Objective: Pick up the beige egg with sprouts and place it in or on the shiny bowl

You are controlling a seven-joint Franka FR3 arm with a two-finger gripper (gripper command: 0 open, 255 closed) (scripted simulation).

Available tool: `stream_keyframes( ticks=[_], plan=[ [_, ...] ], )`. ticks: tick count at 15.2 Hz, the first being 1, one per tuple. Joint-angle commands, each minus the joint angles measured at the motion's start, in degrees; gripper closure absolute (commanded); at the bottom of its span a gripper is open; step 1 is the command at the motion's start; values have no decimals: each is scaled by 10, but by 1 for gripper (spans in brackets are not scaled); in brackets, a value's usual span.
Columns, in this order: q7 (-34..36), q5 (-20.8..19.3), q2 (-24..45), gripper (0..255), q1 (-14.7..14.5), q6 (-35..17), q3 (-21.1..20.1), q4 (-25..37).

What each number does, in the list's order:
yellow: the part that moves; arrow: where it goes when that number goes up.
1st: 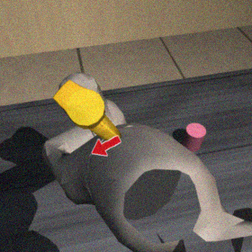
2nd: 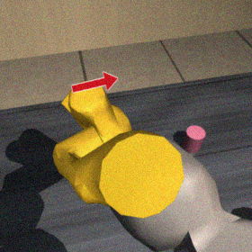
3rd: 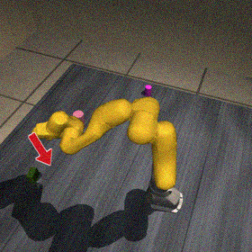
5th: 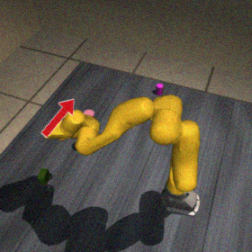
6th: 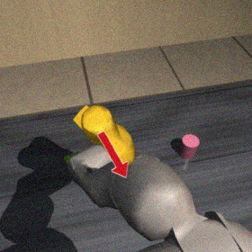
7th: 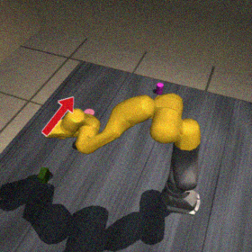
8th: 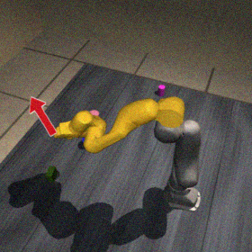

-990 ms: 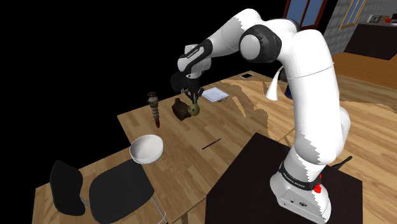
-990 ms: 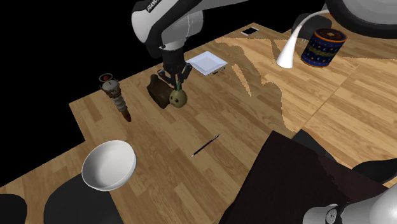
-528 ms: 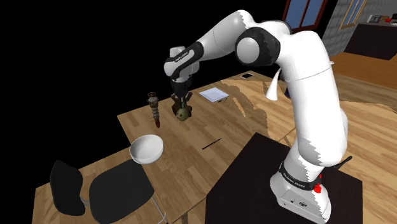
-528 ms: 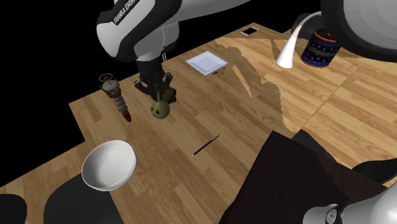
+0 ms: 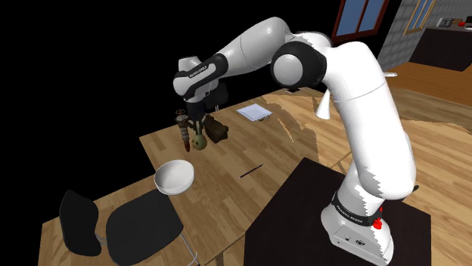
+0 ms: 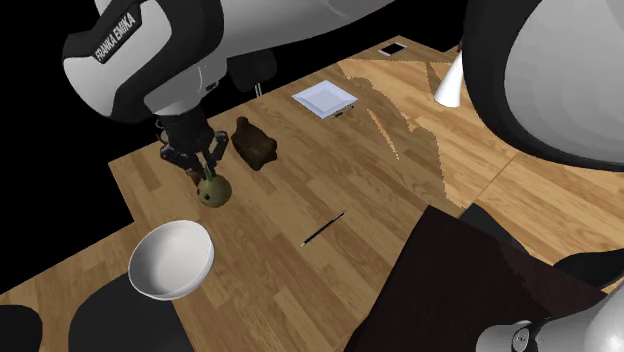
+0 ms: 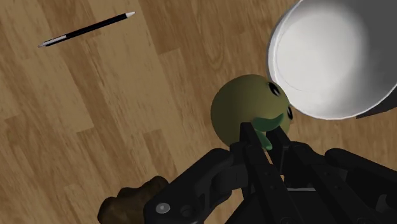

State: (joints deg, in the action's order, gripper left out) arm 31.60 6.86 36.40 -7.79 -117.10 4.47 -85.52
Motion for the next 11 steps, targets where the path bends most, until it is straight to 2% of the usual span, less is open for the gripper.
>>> stream_keyframes(
  ticks=[1, 7, 10, 11],
  plan=[
    [23, -1, 11, 255, -16, 8, -5, 20],
    [87, -5, 71, 255, -61, 53, -18, 130],
    [118, -7, 114, 255, -83, 86, -23, 208],
    [133, -8, 140, 255, -93, 106, -26, 255]
  ],
)
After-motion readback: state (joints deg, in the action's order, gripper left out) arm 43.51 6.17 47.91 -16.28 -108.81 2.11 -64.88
